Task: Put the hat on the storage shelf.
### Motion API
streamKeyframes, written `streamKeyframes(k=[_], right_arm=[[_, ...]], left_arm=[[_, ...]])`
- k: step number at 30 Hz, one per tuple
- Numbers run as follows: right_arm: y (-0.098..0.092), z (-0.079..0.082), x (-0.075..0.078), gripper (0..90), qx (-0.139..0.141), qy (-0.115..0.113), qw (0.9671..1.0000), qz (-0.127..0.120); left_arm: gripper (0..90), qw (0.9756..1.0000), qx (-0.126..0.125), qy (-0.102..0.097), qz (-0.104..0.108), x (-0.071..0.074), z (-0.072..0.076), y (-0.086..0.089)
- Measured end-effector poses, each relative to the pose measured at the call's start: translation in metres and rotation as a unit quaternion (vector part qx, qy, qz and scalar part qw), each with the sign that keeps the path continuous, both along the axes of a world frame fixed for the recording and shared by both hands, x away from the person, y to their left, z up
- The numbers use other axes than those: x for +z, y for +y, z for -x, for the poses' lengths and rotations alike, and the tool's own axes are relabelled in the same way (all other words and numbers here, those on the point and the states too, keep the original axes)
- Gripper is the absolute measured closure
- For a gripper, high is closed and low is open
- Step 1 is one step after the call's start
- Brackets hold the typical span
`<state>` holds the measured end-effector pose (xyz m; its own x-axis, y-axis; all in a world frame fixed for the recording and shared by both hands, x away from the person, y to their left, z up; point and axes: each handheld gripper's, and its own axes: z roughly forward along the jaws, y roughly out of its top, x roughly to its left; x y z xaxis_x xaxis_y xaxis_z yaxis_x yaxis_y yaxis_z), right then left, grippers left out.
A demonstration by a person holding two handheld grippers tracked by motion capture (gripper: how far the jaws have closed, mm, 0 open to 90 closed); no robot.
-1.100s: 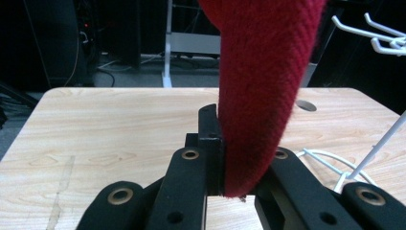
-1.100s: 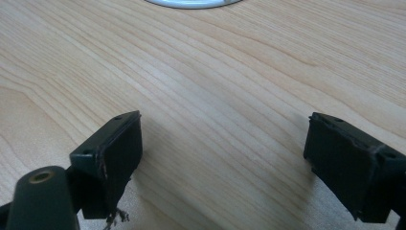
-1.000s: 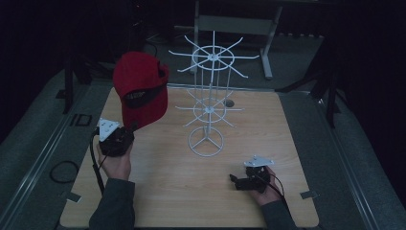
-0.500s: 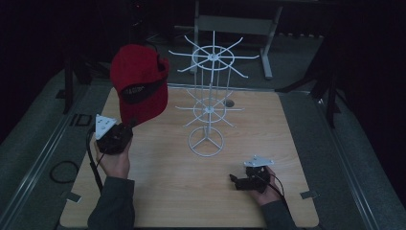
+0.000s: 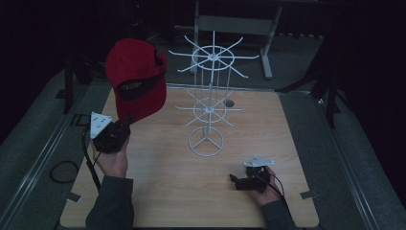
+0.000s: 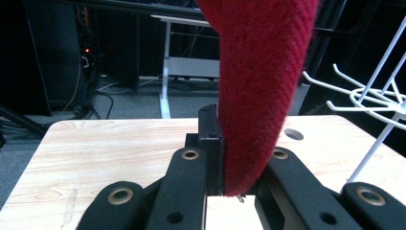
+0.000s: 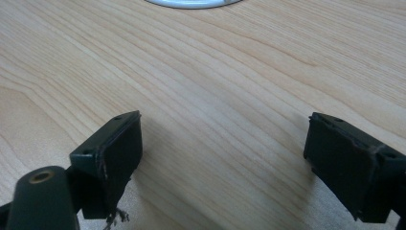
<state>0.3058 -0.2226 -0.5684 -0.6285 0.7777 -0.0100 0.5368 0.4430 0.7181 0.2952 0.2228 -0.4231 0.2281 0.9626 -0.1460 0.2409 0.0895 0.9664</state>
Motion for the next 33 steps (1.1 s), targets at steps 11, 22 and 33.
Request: streamKeyframes(k=[11, 22, 33], right_arm=[[0.0, 0.0, 0.0, 12.9, 0.0, -0.001, 1.0, 0.0], [0.0, 0.0, 0.0, 12.9, 0.0, -0.001, 1.0, 0.0], [0.0, 0.0, 0.0, 12.9, 0.001, -0.001, 1.0, 0.001]], left_arm=[[85.9, 0.9999, -0.003, -0.012, -0.004, 0.014, 0.003, 0.0], [85.8, 0.9998, -0.007, -0.017, -0.002, 0.023, 0.005, 0.0], [85.8, 0.9997, -0.008, -0.022, 0.0, 0.028, 0.006, 0.0]])
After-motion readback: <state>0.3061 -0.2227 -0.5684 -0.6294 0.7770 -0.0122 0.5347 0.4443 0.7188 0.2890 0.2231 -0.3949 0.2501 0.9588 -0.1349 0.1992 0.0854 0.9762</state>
